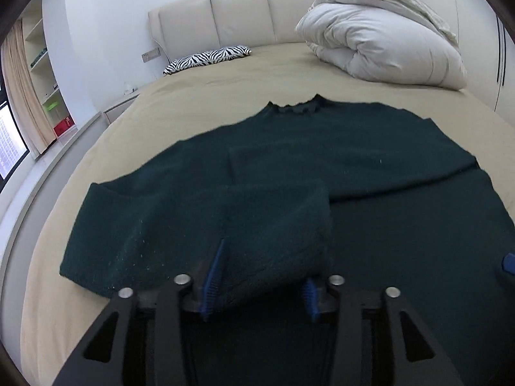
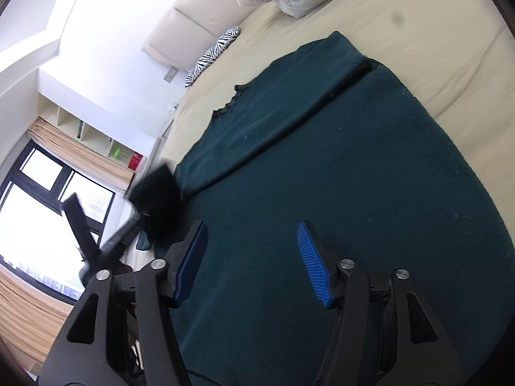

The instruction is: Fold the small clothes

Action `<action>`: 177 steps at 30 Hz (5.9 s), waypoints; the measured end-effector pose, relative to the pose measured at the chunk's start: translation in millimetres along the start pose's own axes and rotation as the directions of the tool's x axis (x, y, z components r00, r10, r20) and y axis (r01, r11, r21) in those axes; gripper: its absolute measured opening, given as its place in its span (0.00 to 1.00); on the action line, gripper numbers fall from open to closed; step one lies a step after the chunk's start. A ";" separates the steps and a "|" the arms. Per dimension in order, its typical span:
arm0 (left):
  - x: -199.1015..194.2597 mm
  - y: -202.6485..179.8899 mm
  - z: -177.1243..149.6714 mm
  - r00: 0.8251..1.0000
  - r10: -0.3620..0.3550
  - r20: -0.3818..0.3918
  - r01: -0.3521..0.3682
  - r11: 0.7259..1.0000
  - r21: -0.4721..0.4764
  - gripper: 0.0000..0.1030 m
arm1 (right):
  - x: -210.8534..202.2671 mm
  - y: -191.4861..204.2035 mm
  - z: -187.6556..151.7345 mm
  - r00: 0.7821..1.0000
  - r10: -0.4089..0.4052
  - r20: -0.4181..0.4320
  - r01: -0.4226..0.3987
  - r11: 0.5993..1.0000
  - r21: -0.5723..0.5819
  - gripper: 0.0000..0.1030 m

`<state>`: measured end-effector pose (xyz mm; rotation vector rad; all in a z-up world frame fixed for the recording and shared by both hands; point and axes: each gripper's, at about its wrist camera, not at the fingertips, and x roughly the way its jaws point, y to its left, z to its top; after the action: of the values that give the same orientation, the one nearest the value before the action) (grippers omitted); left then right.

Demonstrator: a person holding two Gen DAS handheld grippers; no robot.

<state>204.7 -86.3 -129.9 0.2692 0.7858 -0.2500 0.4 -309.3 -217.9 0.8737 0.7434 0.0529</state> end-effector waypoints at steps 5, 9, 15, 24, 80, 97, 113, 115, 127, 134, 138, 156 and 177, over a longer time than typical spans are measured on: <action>-20.7 20.4 -18.8 0.999 -0.046 -0.002 0.046 0.997 -0.067 0.77 | 27.8 11.6 13.6 0.998 -0.008 -0.056 0.005 0.999 -0.045 0.74; -48.4 38.7 -45.8 0.995 -0.100 0.005 0.100 0.987 -0.129 0.79 | 65.2 46.6 28.9 0.993 0.025 -0.112 -0.038 0.993 -0.112 0.74; -66.0 93.7 -73.7 0.986 -0.162 0.031 0.163 0.930 -0.329 0.79 | 149.6 93.5 44.6 0.963 0.029 -0.267 -0.069 0.987 -0.142 0.70; -73.6 149.5 -76.3 0.988 -0.132 0.075 0.151 0.876 -0.458 0.79 | 198.8 138.5 31.5 0.940 -0.204 -0.275 0.091 0.923 -0.374 0.20; 79.3 164.5 24.3 0.997 0.012 -0.071 -0.034 0.948 -0.316 0.09 | 168.2 57.6 155.0 0.958 -0.278 -0.072 0.237 0.906 -0.352 0.06; 27.6 160.5 9.4 0.999 0.000 -0.034 -0.011 0.948 -0.319 0.19 | 126.8 75.3 145.4 0.974 -0.225 -0.018 0.209 0.931 -0.300 0.21; -42.2 173.0 -36.9 0.996 -0.074 -0.041 0.054 0.931 -0.362 0.56 | 47.4 64.4 106.3 0.973 -0.225 0.060 0.232 0.922 -0.310 0.55; -67.3 168.6 -55.3 0.991 -0.126 -0.038 0.103 0.924 -0.368 0.56 | 12.9 62.7 92.4 0.979 -0.180 0.091 0.199 0.935 -0.295 0.57; -149.5 142.2 -170.9 0.945 -0.304 -0.116 0.218 0.856 -0.468 0.65 | -131.8 -8.3 5.3 0.985 -0.170 0.026 0.172 0.971 -0.168 0.58; -154.5 140.5 -202.1 0.900 -0.411 -0.145 0.280 0.801 -0.529 0.66 | -177.9 -56.9 -30.5 0.978 -0.205 -0.035 0.202 0.976 -0.080 0.58; -159.4 137.2 -206.8 0.869 -0.471 -0.155 0.333 0.786 -0.521 0.66 | -182.4 -86.6 -48.7 0.968 -0.214 -0.132 0.216 0.976 -0.003 0.58; -157.6 145.6 -222.4 0.750 -0.647 -0.136 0.440 0.642 -0.627 0.65 | -195.5 -117.2 -68.2 0.981 -0.025 -0.190 0.058 0.984 0.169 0.54; -163.4 149.0 -228.3 0.768 -0.631 -0.109 0.424 0.629 -0.651 0.06 | -193.6 -130.5 -69.3 0.968 0.010 -0.251 0.051 0.970 0.236 0.29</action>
<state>-9.5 148.0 -144.6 -0.5687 1.2356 -0.5187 -219.9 -412.6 -228.9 1.1042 1.0104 0.0561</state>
